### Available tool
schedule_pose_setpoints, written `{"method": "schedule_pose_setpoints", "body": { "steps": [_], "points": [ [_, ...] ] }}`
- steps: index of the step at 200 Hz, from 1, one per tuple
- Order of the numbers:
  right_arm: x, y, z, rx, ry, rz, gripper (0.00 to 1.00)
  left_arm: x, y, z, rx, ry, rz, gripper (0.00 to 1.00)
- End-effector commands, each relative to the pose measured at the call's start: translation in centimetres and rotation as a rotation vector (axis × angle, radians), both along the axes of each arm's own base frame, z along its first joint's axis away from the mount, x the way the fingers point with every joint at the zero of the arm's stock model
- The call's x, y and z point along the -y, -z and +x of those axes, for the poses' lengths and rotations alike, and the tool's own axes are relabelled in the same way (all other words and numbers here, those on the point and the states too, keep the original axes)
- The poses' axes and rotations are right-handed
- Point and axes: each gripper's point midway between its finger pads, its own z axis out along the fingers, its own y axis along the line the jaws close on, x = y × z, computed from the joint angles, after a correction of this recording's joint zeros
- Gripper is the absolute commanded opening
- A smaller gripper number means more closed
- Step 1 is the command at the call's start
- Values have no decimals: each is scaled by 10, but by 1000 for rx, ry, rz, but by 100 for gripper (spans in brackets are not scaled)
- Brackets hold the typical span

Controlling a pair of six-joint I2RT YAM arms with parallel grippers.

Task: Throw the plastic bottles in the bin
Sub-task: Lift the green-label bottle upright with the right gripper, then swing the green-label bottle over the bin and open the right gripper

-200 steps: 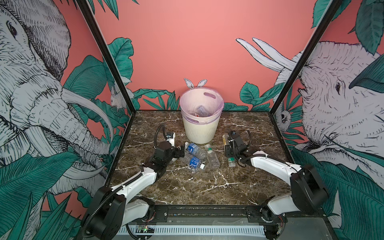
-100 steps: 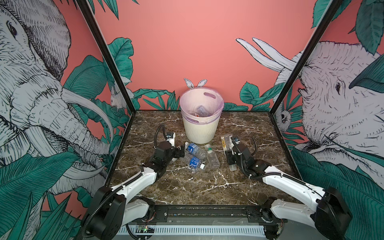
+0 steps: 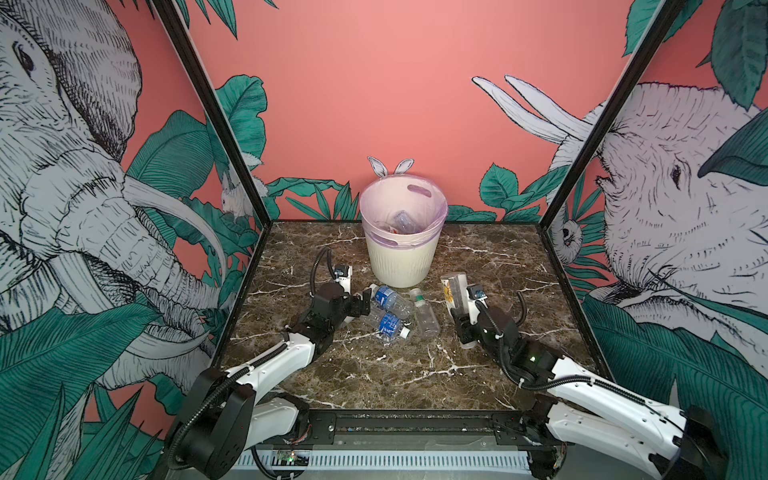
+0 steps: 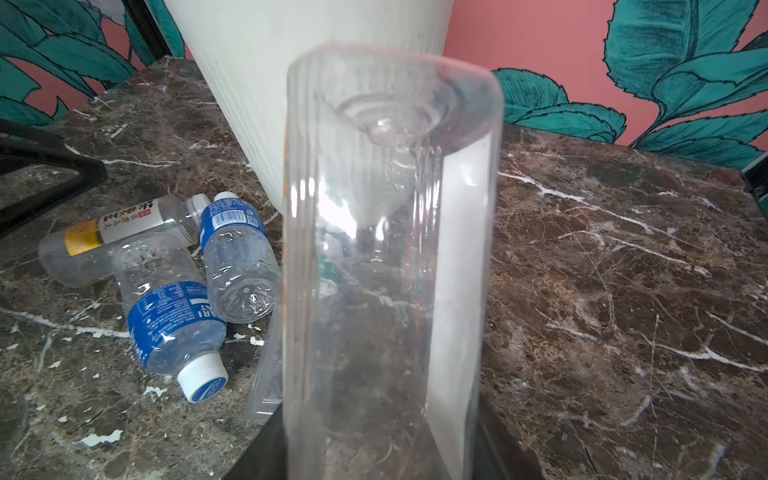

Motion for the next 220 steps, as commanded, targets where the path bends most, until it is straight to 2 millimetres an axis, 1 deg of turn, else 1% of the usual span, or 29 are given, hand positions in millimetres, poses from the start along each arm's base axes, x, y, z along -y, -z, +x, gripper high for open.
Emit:
{"method": "schedule_pose_setpoints", "body": {
  "steps": [1,27,52,75,94,95,102,103,108,116,117,120,121,124,126,129,130,133,140,148,149,150,151,155,157,174,189,202,220],
  "points": [
    [1,-18,-1,73,10,34,15,2,-9,4,32,6,-13,98],
    [0,-35,-4,101,5,63,15,2,-8,4,30,6,-12,98],
    [2,-65,-4,147,23,113,15,3,-8,4,29,6,-14,98],
    [0,-112,0,214,28,157,15,3,-10,4,31,7,-17,98],
    [-13,-152,9,252,8,138,15,3,-12,4,32,9,-20,98],
    [-14,-160,9,262,8,151,15,3,-12,4,33,8,-19,98],
    [-21,-173,16,271,7,133,15,3,-11,4,31,6,-17,98],
    [-21,-184,16,285,7,145,15,2,-11,4,30,5,-16,98],
    [-29,-188,22,284,-3,121,15,3,-12,4,32,5,-17,98],
    [-41,-215,32,313,-14,116,15,2,-12,4,32,2,-15,98],
    [-43,-211,35,306,-15,102,15,2,-12,4,33,2,-15,98],
    [-47,-226,38,323,-15,110,15,2,-12,4,33,2,-15,98],
    [-49,-221,41,314,-15,95,15,2,-12,5,32,2,-15,98],
    [-53,-236,46,329,-16,107,15,2,-12,4,32,3,-16,98],
    [-57,-233,52,321,-15,94,14,2,-12,4,32,2,-16,98],
    [-61,-244,58,329,-21,101,14,2,-13,4,32,1,-17,98],
    [-63,-256,58,343,-25,117,14,2,-13,4,33,1,-17,98],
    [-68,-253,67,330,-27,100,14,2,-13,4,34,1,-18,98],
    [-78,-273,84,347,-22,104,15,2,-14,4,34,3,-18,98],
    [-87,-280,108,345,-12,90,16,2,-15,4,36,1,-19,98],
    [-89,-287,109,354,-14,101,17,2,-15,4,37,2,-19,98],
    [-90,-281,115,342,-11,88,17,2,-15,4,38,2,-19,98],
    [-91,-292,115,356,-14,104,18,2,-15,4,37,2,-18,98],
    [-95,-284,130,334,-10,83,21,2,-16,4,39,2,-18,98],
    [-98,-295,134,347,-11,98,23,1,-15,4,37,-1,-16,98],
    [-118,-284,190,283,-15,84,56,0,-14,5,32,-4,-10,98],
    [-120,-281,224,233,21,78,78,0,-15,5,31,-7,-6,99],
    [-117,-286,235,228,35,82,89,-1,-16,5,31,-7,-7,99],
    [-114,-306,227,260,26,111,97,-1,-18,4,31,-8,-12,100]
  ]
}}
